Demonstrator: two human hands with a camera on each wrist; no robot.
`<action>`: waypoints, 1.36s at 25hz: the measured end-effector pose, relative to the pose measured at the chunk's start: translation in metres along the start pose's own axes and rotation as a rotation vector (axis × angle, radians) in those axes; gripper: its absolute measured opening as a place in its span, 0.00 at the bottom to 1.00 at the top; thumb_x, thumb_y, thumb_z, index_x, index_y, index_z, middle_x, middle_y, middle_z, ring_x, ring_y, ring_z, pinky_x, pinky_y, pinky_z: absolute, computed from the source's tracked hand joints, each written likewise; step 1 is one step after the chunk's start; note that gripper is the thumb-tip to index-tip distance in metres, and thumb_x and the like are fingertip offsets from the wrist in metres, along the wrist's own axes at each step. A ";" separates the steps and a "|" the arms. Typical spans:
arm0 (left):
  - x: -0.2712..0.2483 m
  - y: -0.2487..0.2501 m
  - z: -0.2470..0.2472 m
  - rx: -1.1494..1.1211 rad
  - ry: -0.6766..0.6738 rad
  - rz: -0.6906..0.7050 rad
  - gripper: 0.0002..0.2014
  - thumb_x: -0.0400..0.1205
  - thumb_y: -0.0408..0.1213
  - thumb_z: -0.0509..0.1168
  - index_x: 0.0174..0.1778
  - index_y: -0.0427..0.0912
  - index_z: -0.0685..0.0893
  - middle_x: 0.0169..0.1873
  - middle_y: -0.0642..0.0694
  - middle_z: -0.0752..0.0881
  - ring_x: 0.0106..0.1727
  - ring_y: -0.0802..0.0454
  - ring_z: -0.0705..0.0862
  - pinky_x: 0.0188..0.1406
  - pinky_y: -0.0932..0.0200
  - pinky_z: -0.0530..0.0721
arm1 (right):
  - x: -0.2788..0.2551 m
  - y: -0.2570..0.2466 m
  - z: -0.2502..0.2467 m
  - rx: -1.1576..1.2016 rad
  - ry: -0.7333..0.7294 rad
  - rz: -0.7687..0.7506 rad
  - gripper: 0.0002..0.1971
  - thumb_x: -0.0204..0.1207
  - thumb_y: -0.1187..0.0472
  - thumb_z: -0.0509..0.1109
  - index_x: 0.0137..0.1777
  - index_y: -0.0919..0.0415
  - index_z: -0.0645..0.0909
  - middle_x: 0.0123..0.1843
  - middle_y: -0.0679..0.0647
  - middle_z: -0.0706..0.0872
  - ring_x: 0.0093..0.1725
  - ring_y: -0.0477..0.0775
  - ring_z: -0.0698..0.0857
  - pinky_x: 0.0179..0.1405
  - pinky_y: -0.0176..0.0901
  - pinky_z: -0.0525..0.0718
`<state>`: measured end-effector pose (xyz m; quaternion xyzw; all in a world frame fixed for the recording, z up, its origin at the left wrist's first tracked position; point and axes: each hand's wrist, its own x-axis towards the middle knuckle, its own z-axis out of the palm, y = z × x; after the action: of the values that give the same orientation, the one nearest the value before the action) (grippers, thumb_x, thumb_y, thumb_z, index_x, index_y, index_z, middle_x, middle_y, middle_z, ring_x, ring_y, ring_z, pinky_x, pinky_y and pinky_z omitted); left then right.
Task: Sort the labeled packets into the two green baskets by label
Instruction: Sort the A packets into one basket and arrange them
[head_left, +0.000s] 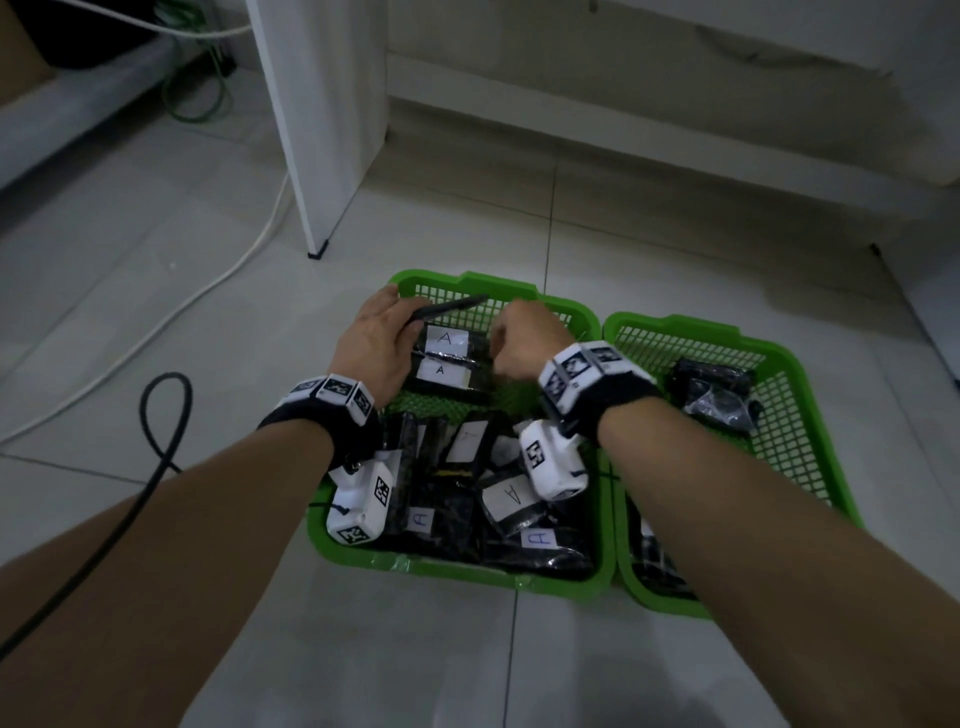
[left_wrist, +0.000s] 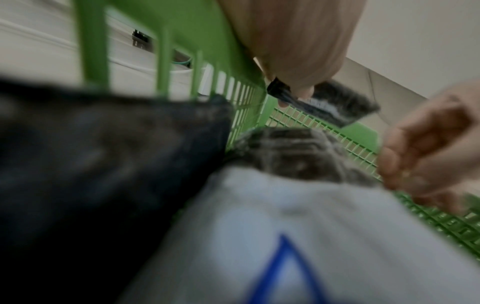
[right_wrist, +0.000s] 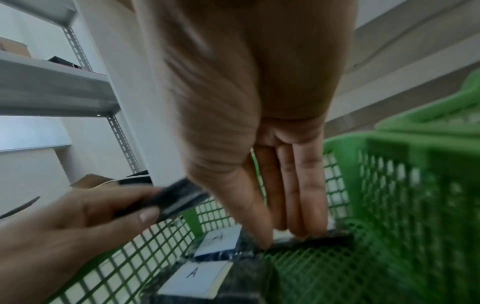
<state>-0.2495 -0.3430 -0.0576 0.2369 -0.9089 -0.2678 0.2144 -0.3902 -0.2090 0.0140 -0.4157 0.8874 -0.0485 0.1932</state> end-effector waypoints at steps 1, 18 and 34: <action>-0.001 0.001 -0.001 -0.001 -0.005 0.033 0.17 0.86 0.34 0.61 0.71 0.41 0.82 0.69 0.34 0.81 0.78 0.37 0.70 0.77 0.47 0.69 | -0.004 0.010 -0.006 0.027 -0.010 0.019 0.05 0.70 0.69 0.81 0.46 0.65 0.91 0.46 0.58 0.93 0.45 0.56 0.91 0.46 0.50 0.93; 0.000 0.002 -0.002 0.352 -0.191 0.007 0.19 0.75 0.53 0.74 0.59 0.51 0.90 0.61 0.54 0.89 0.86 0.48 0.52 0.74 0.38 0.72 | -0.028 0.036 -0.050 0.790 0.224 0.163 0.15 0.67 0.74 0.80 0.49 0.57 0.90 0.51 0.53 0.90 0.51 0.53 0.89 0.35 0.36 0.87; 0.000 0.002 -0.002 0.302 -0.159 -0.039 0.22 0.72 0.48 0.77 0.60 0.45 0.88 0.66 0.43 0.85 0.86 0.51 0.51 0.72 0.40 0.76 | 0.000 0.032 0.006 -0.012 -0.067 0.010 0.10 0.74 0.56 0.78 0.48 0.61 0.84 0.44 0.55 0.84 0.44 0.58 0.84 0.37 0.40 0.75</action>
<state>-0.2489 -0.3422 -0.0543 0.2620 -0.9481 -0.1504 0.0987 -0.4113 -0.1874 0.0007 -0.4138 0.8827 -0.0284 0.2207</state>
